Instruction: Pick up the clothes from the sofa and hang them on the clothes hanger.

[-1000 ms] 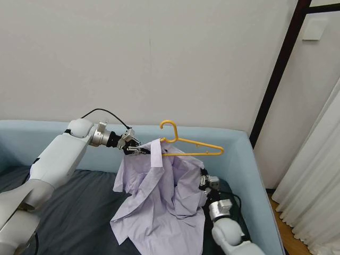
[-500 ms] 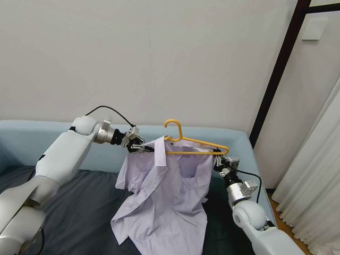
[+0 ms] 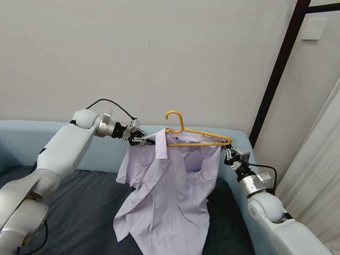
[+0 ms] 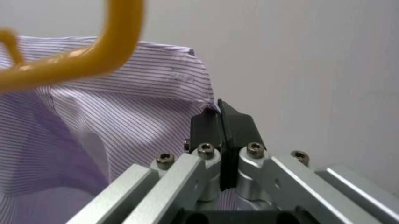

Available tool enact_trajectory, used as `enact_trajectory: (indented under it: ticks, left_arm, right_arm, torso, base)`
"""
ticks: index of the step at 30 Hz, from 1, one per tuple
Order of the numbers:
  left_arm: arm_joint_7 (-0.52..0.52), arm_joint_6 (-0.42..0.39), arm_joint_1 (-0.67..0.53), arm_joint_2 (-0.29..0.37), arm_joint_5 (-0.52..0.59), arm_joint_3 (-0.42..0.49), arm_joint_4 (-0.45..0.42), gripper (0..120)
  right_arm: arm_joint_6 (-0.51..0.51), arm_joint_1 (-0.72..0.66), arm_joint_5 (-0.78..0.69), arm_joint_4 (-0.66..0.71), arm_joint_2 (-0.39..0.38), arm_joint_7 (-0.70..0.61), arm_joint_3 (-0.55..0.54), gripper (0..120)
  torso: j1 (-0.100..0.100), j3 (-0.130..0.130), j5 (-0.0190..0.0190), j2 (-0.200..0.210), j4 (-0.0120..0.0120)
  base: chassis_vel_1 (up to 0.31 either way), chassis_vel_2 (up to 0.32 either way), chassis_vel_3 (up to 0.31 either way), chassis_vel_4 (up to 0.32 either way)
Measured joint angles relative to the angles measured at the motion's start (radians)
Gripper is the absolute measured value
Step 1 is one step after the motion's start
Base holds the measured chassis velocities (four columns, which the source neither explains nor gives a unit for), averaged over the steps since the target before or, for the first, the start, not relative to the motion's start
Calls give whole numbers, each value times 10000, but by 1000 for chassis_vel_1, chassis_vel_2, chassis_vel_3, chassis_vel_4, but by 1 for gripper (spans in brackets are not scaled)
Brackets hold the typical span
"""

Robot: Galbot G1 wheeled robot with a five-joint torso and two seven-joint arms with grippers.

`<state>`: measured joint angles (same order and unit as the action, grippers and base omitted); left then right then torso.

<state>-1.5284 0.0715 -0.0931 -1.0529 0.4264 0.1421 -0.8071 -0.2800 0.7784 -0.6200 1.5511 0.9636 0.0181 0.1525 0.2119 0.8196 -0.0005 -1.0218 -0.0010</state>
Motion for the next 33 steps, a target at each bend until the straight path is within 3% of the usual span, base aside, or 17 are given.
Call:
enact_trajectory:
  ticks: [4, 10, 20, 23, 25, 33]
  left_arm:
    - [-5, 265, -19, 68, -139, 36, 14, 1]
    - [-9, 693, -214, -76, -891, 18, 165, 1]
    - [27, 774, -540, -141, -1590, -141, 213, 1]
    - [34, 777, -542, 9, -1747, -244, 165, 1]
    - [173, 887, -367, 273, -2307, -507, 73, 1]
    - [1207, 746, 289, 117, -2484, -647, -411, 1]
  right_arm:
    - [-150, -543, -865, -408, -294, 980, -118, 0]
    - [-164, -783, -1114, -266, -583, 1339, -95, 0]
    - [-235, -36, 517, 1255, -1405, 1454, 452, 0]
    - [-295, 253, 886, 1783, -1469, 1350, 556, 0]
    - [-282, 460, 1008, 2827, -1463, 899, 565, 0]
    - [-450, 517, 709, 3369, -1206, 877, 295, 0]
  torso:
    - [0, 0, -2, 0, 1]
    - [1, 0, -1, 0, -3]
    - [0, -1, -1, 0, -5]
    - [0, -2, -1, 0, -6]
    - [-1, -2, -6, 0, 7]
    - [0, -2, -3, 0, -3]
  base:
    - [0, 0, 0, 0]
    - [0, 0, 0, 0]
    - [0, 0, 0, 0]
    - [0, 0, 0, 0]
    - [0, 0, 0, 0]
    - [0, 0, 0, 0]
